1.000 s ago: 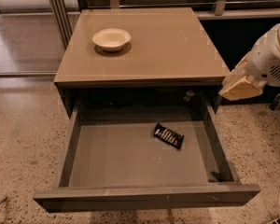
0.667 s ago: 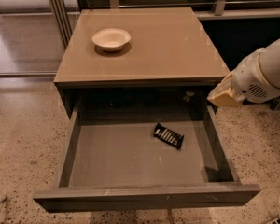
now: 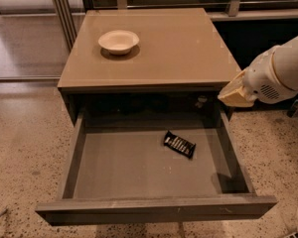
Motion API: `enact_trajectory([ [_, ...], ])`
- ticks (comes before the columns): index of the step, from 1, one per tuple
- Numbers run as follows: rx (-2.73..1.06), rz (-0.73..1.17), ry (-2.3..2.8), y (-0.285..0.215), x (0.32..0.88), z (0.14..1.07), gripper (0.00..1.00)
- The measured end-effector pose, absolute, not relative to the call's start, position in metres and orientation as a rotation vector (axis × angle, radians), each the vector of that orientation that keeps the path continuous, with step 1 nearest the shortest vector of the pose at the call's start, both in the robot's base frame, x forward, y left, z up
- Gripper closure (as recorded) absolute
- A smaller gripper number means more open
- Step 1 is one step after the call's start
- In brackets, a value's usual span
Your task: Pick rxbar chocolate from top drawer and place on counter
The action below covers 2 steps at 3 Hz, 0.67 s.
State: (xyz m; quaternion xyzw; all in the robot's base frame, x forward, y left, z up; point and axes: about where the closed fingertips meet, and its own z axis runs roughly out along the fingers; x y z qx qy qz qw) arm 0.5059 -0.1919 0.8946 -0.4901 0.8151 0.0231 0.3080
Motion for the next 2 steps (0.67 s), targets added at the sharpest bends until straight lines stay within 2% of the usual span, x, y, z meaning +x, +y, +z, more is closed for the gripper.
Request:
enact_trajectory([
  [2,-1.219,0.143,2.241,-0.196,0.505,0.84,1.0],
])
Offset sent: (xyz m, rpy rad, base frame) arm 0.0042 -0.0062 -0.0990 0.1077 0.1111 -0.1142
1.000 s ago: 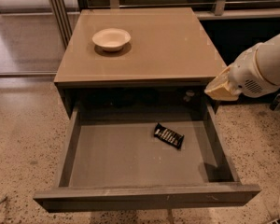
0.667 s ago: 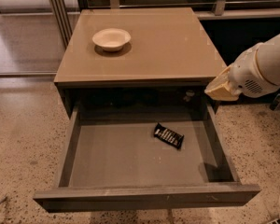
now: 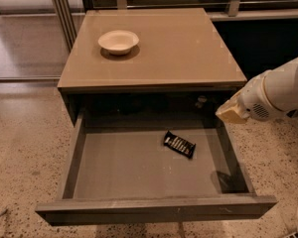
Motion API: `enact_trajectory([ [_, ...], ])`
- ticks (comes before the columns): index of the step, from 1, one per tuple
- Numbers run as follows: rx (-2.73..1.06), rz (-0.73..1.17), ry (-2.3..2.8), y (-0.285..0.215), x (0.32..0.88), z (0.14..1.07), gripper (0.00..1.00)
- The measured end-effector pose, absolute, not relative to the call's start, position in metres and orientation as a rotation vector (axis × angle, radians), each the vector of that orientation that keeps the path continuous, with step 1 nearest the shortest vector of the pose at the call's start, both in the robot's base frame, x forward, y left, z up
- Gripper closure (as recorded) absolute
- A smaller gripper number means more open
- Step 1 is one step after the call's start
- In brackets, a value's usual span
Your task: Pick rxbar chocolate from top drawer and place on counter
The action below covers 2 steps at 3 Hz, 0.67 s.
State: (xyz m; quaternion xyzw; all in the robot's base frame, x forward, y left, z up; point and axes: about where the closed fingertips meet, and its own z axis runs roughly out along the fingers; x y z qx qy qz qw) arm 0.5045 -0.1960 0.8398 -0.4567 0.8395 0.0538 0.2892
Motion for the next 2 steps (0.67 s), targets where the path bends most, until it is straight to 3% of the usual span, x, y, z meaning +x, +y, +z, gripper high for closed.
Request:
enact_trajectory([
  [2,-1.093,0.276,2.302,-0.18,0.509,0.767,1.0],
])
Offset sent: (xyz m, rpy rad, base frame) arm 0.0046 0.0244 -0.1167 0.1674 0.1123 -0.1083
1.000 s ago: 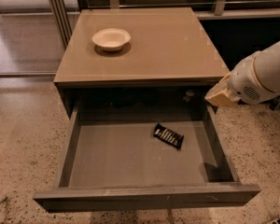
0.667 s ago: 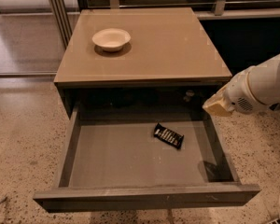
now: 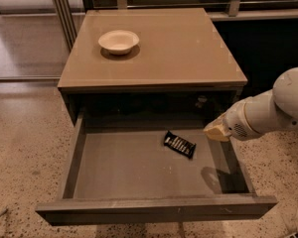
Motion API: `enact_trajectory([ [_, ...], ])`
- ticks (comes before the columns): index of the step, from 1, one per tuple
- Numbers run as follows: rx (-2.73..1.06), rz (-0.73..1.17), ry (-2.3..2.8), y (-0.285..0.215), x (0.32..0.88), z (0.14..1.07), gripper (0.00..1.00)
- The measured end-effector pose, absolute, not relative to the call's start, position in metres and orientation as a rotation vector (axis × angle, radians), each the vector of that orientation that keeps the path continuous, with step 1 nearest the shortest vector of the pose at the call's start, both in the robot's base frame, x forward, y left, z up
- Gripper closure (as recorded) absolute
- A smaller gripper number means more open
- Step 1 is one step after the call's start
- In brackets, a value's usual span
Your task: Pick rxbar chocolate from top drawer and place on counter
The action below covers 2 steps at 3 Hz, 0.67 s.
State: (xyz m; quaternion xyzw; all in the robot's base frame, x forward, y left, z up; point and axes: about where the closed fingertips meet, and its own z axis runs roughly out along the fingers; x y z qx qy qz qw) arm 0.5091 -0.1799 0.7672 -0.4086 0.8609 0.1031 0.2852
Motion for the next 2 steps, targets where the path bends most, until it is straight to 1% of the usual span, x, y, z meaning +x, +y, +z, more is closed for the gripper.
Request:
enact_trajectory([
  [2,-1.121,0.362,2.256,-0.167,0.507,0.701,1.0],
])
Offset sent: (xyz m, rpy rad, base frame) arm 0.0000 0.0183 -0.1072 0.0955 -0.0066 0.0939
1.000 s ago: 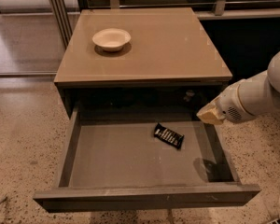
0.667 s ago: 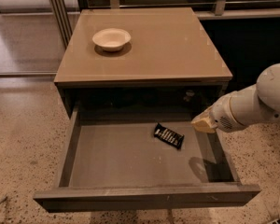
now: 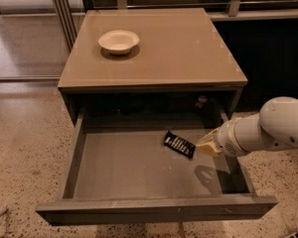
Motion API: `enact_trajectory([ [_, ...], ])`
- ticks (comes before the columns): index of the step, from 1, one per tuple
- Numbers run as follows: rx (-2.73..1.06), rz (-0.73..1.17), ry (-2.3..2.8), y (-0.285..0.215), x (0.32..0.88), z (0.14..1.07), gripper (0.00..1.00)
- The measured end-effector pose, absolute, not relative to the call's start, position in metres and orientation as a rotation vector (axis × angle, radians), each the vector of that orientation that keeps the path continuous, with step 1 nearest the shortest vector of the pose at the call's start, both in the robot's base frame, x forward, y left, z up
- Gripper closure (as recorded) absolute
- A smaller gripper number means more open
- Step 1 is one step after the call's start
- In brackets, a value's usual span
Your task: Pick rxbar chocolate from top drawer and place on counter
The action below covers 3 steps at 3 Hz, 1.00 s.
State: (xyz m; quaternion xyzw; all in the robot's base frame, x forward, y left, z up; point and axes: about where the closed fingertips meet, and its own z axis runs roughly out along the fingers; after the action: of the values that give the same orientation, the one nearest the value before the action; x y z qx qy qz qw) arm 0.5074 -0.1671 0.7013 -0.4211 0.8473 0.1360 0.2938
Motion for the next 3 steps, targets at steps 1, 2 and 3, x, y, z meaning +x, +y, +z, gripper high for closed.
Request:
enact_trajectory([
  [1,-1.151,0.415,2.228,-0.156,0.5154,0.6633,1.0],
  [2,-1.151,0.415,2.228,-0.1559,0.5154,0.6632,1.0],
  [3,-1.145,0.414,2.214,-0.1539,0.5251,0.6564,0.82],
])
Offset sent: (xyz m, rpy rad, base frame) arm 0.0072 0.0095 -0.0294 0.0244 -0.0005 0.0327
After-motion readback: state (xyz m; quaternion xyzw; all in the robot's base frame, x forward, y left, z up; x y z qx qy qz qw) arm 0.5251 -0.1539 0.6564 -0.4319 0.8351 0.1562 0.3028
